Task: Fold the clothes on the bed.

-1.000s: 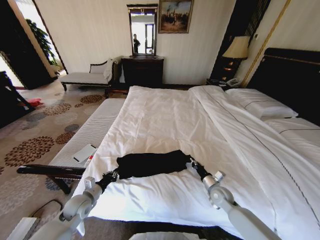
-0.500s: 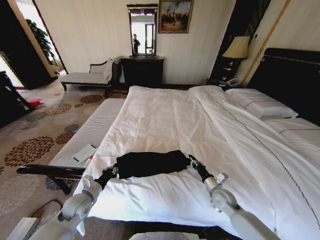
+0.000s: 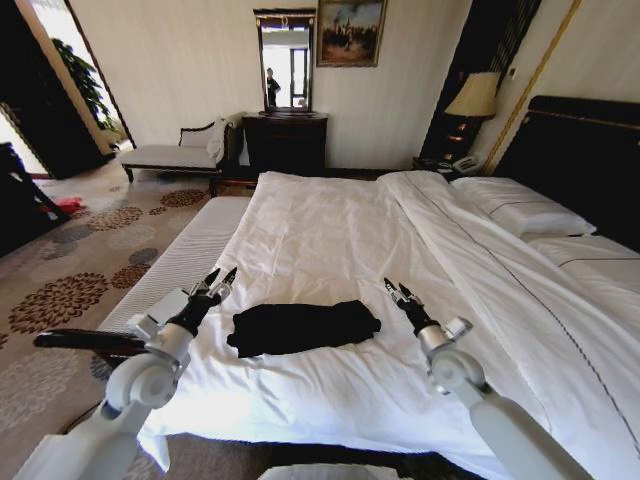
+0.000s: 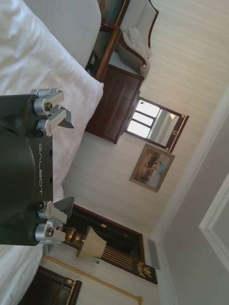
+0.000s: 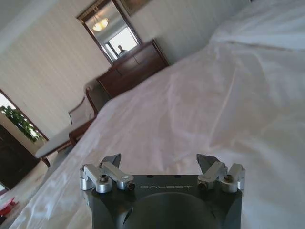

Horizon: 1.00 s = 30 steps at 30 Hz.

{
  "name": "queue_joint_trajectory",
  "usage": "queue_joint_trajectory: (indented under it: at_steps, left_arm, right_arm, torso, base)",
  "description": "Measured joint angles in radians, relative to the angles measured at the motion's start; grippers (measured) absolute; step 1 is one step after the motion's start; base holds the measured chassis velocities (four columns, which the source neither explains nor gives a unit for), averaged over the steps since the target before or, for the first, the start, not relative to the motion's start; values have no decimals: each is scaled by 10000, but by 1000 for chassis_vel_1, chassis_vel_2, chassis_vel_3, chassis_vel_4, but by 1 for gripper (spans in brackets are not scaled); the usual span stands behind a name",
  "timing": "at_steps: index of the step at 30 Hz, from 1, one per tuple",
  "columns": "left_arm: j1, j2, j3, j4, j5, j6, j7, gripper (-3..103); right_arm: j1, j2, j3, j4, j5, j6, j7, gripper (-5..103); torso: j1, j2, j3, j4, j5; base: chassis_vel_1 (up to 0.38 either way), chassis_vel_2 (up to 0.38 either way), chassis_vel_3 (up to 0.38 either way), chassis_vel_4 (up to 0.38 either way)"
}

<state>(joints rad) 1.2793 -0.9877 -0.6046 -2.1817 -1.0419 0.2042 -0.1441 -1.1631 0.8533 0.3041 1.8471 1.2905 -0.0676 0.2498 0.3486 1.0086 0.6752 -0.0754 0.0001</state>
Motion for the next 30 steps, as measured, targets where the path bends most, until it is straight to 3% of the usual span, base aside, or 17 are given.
queue_joint_trajectory:
  at_steps: [2, 4, 12, 21, 26, 30]
  left_arm:
    - [-489, -168, 5, -188, -257, 241, -340, 93]
    - [-699, -235, -19, -278, -391, 317, -427, 97]
    - [-1551, -693, 19, -809, -898, 536, -809, 100]
    - [-1456, -809, 115, -776, -582, 612, -855, 100]
    - [-1522, -698, 48, -583, -553, 622, -904, 100]
    - [-1591, -692, 57, -462, -554, 633, -1002, 100]
  right_arm:
    - [476, -56, -279, -217, 656, -751, 511, 96]
    - [703, -92, -417, -392, 849, -994, 647, 96]
    - [2492, -191, -1583, -1621, 2362, -3006, 2654, 100]
    - [4158, 152, -2804, -2625, 2627, -3336, 2742, 103]
    - [4392, 185, -3000, -2593, 2748, -3509, 2966, 94]
    - [4189, 84, -3047, -2238, 2878, -3774, 3305, 78]
  torso:
    - [0, 0, -1, 0, 1]
    - [-1, 0, -1, 2, 1]
    - [0, -1, 0, 2, 1]
    - [-1, 0, -1, 5, -2]
    - [-1, -1, -1, 1, -1]
    - [-2, 1, -2, 0, -1]
  base:
    - [0, 0, 0, 0]
    - [0, 0, 0, 0]
    - [0, 0, 0, 0]
    - [0, 0, 0, 0]
    - [0, 0, 0, 0]
    - [0, 0, 0, 0]
